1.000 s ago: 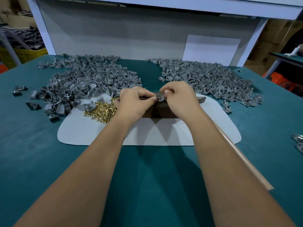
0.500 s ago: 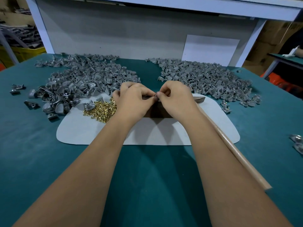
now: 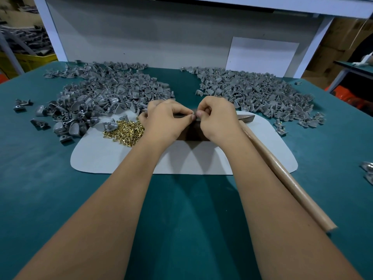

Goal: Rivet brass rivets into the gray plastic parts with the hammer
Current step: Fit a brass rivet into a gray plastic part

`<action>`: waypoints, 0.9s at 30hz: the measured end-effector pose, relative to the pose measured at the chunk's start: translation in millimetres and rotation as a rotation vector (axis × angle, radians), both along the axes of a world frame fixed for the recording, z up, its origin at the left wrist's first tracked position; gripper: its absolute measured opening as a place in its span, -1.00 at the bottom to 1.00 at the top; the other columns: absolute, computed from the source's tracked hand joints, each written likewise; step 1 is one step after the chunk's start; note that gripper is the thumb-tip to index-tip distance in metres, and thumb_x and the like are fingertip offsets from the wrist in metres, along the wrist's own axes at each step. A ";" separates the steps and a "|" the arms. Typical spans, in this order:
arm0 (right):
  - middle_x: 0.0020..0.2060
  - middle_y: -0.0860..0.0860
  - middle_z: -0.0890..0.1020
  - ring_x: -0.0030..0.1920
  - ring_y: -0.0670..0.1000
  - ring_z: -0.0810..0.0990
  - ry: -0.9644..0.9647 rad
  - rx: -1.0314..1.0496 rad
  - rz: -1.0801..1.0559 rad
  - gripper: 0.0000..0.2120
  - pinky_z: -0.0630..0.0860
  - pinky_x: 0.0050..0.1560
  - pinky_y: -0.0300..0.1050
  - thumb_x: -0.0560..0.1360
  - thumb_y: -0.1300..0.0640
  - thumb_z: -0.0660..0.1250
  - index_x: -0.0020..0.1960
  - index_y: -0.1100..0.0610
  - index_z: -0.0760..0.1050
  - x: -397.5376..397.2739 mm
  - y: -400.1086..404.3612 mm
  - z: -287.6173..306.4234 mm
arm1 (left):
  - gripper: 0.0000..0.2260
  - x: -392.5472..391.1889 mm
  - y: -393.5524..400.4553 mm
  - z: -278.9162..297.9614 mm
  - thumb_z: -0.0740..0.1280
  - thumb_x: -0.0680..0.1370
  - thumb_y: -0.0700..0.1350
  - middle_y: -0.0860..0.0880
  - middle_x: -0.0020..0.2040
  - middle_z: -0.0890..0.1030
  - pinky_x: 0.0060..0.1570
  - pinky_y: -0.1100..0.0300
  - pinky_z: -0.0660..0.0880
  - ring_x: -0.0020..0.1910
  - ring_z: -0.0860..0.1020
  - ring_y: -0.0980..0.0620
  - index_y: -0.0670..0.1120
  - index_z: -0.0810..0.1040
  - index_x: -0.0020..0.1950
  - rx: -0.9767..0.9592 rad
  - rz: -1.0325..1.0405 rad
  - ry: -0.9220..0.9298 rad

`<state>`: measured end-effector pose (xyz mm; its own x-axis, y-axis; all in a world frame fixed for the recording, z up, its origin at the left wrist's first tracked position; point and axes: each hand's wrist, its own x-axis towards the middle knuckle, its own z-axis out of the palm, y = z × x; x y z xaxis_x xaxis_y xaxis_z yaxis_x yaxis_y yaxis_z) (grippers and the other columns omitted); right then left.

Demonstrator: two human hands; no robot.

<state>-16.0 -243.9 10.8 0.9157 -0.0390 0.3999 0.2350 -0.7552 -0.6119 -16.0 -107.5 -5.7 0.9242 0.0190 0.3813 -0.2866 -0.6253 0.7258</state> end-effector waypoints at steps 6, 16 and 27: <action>-0.34 -0.04 0.47 -0.26 0.01 0.44 0.009 0.019 -0.019 -0.85 0.29 -0.25 -0.20 0.50 0.23 0.32 -0.23 0.08 0.48 -1.7 1.6 -0.4 | -0.81 -1.1 0.9 1.9 0.47 0.48 0.03 0.18 -0.04 0.58 0.35 -0.13 0.25 0.30 0.44 -0.02 0.32 0.54 -0.20 -0.046 -0.040 -0.010; -0.27 0.02 0.52 -0.23 0.04 0.46 0.035 -0.031 -0.027 -0.84 0.31 -0.26 -0.17 0.49 0.27 0.26 -0.23 0.08 0.41 -2.4 1.6 2.2 | -0.84 -2.0 -0.4 0.1 0.48 0.46 0.10 0.25 -0.05 0.57 0.28 -0.09 0.21 0.32 0.41 0.03 0.31 0.57 -0.27 -0.054 0.015 0.023; -0.34 0.00 0.46 -0.22 0.10 0.45 -0.006 -0.210 0.005 -0.85 0.32 -0.30 -0.14 0.43 0.33 0.21 -0.20 0.09 0.38 -5.2 6.0 6.4 | -0.92 -0.1 -0.7 1.5 0.51 0.46 -0.01 0.19 -0.11 0.58 0.33 -0.16 0.30 0.28 0.47 -0.06 0.18 0.66 -0.12 -0.104 -0.054 0.006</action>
<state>-21.2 -237.8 17.2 0.9134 0.0496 0.4041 0.2418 -0.8648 -0.4402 -16.0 -108.2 -4.1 0.9273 0.0086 0.3741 -0.3130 -0.5302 0.7880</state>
